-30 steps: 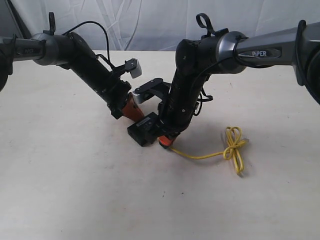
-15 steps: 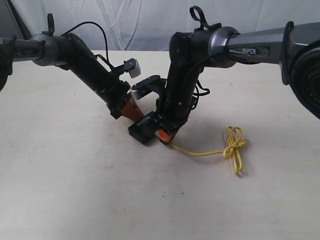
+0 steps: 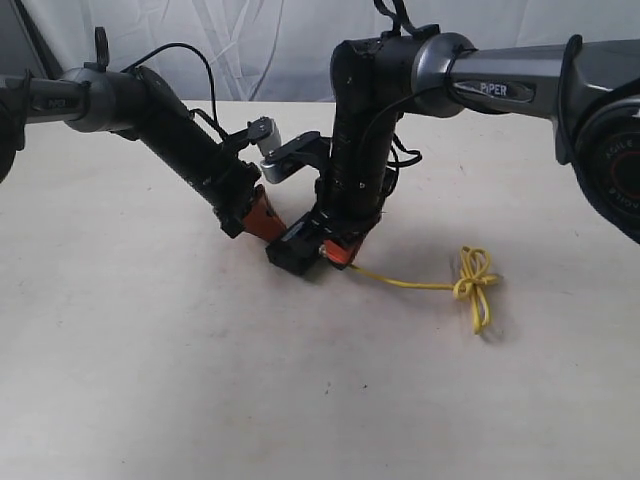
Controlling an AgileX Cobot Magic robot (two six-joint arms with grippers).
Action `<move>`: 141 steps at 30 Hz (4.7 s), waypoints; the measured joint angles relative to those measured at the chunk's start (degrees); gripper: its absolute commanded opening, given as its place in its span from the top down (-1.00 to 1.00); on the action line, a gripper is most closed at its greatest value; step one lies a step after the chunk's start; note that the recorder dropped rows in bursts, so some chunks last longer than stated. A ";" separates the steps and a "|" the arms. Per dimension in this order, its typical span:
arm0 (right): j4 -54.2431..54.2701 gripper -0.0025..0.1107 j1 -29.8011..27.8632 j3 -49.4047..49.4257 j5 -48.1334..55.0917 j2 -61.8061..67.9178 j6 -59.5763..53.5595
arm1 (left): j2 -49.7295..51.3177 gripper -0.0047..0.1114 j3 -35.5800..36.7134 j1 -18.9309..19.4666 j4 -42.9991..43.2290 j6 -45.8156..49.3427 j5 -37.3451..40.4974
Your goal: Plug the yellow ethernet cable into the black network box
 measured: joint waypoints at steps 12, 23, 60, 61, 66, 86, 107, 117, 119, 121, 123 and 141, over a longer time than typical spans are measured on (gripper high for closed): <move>-3.09 0.97 1.98 -0.33 -0.02 2.13 -0.79 | 0.08 0.92 0.00 0.00 -0.57 0.00 0.23; -3.85 0.97 1.98 -3.97 1.00 3.91 -0.44 | 0.12 0.92 0.11 0.46 -1.43 -0.52 -0.09; -6.11 -0.01 1.98 -2.83 0.64 2.46 -18.07 | -26.78 0.92 15.75 5.43 15.11 -32.73 -9.47; -6.32 -0.09 1.98 -2.83 0.64 2.46 -18.07 | -27.69 0.92 16.94 5.43 15.11 -32.84 -10.11; -7.15 -0.13 1.98 -2.83 0.49 1.97 -16.73 | -33.55 0.92 21.44 5.43 15.20 -33.36 -14.69; -17.55 0.96 -8.57 -1.29 2.61 -12.72 9.14 | -58.36 0.92 35.00 7.37 27.12 -46.65 -23.33; -17.28 0.96 -27.65 27.35 -3.41 -45.52 12.04 | -79.18 0.92 50.31 8.99 29.56 -50.76 -25.71; -17.28 0.96 -30.19 37.99 -14.17 -59.99 14.88 | -91.08 0.92 59.30 8.99 29.46 -50.86 -31.80; -17.20 0.96 -30.29 40.18 -16.45 -62.62 15.12 | -93.38 0.92 60.89 8.99 29.46 -50.86 -32.90; -17.20 0.96 -30.29 42.27 -18.54 -65.13 15.52 | -95.73 0.92 62.07 8.99 29.46 -50.86 -33.59; -17.20 0.96 -30.29 45.35 -21.90 -69.28 16.80 | -99.03 0.92 63.43 8.99 29.46 -50.86 -33.96; -16.82 0.96 -30.29 70.63 -47.69 -98.66 21.59 | -118.38 0.92 72.69 8.99 20.20 -41.46 -36.95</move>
